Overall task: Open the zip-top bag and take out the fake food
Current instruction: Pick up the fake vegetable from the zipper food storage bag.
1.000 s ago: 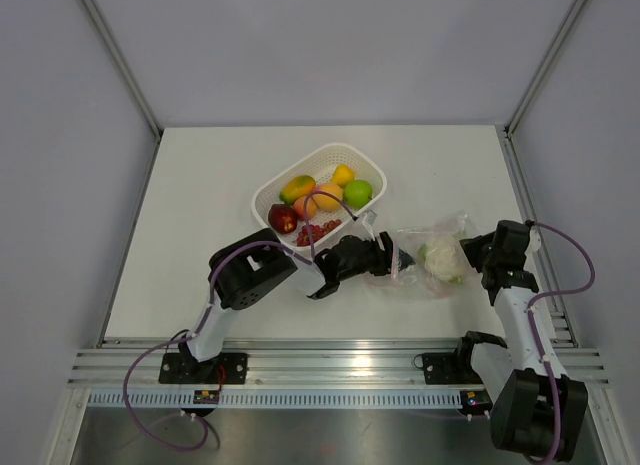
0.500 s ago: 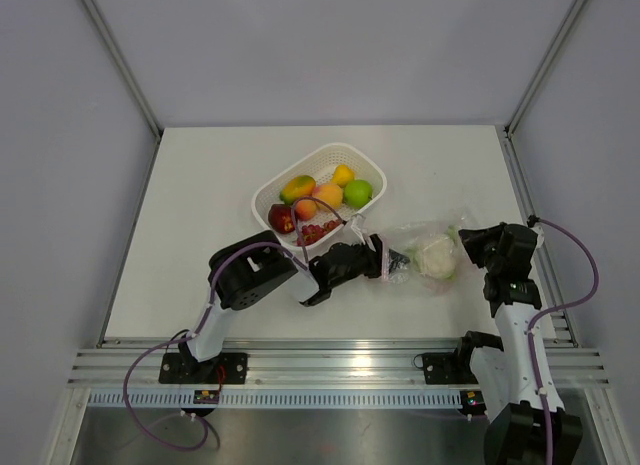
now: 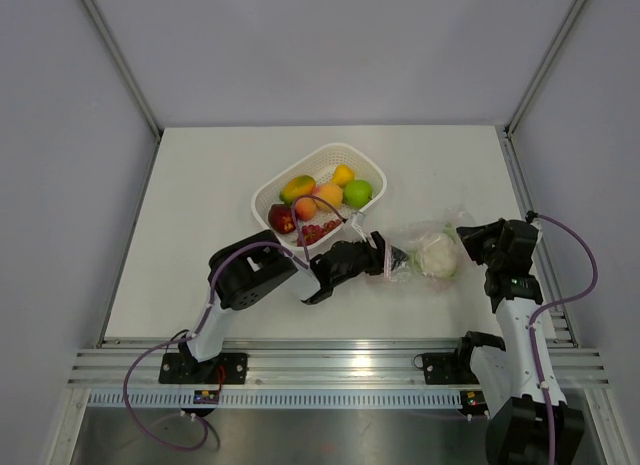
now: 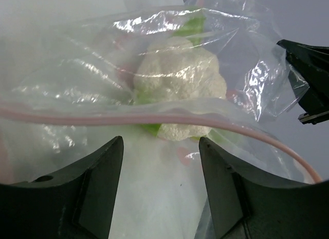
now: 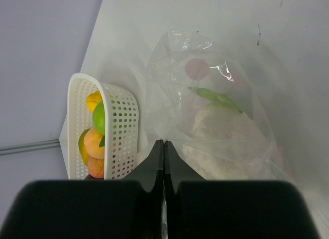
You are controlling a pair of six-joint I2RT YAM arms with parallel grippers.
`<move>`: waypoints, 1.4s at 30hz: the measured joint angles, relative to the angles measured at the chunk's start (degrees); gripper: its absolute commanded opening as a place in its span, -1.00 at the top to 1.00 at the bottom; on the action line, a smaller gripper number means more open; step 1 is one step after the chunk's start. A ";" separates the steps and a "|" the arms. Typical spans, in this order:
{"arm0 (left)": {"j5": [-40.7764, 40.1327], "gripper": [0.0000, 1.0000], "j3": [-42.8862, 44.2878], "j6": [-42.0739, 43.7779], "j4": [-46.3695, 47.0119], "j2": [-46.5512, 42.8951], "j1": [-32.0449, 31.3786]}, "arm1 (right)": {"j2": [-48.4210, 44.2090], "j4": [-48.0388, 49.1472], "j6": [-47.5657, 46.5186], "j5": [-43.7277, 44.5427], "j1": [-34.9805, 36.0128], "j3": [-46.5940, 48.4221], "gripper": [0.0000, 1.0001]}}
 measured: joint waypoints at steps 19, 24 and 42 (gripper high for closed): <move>-1.70 -0.07 7.32 2.10 -17.88 0.02 0.00 | 1.90 -0.04 -1.77 0.17 0.00 0.00 1.00; -1.84 -0.19 7.96 2.67 -18.49 0.02 -0.02 | 2.01 -0.02 -1.86 0.20 0.00 0.00 1.00; -2.32 0.24 13.07 4.92 -20.37 1.01 -0.42 | 3.32 -0.04 -1.86 0.70 0.00 0.00 1.00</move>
